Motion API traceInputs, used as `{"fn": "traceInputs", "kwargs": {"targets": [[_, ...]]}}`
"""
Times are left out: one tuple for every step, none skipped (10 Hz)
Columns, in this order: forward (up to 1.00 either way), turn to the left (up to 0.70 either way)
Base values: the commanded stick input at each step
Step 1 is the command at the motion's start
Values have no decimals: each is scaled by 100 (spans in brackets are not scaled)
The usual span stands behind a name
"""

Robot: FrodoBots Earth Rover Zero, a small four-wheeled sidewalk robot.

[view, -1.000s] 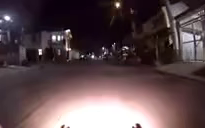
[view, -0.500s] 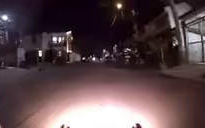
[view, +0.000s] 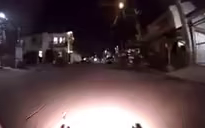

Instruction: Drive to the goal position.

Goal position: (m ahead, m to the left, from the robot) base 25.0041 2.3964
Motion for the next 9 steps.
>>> {"fn": "traceInputs", "kwargs": {"targets": [[85, 0], [85, 0], [85, 0], [85, 0], [85, 0], [85, 0], [85, 0], [85, 0], [85, 0]]}}
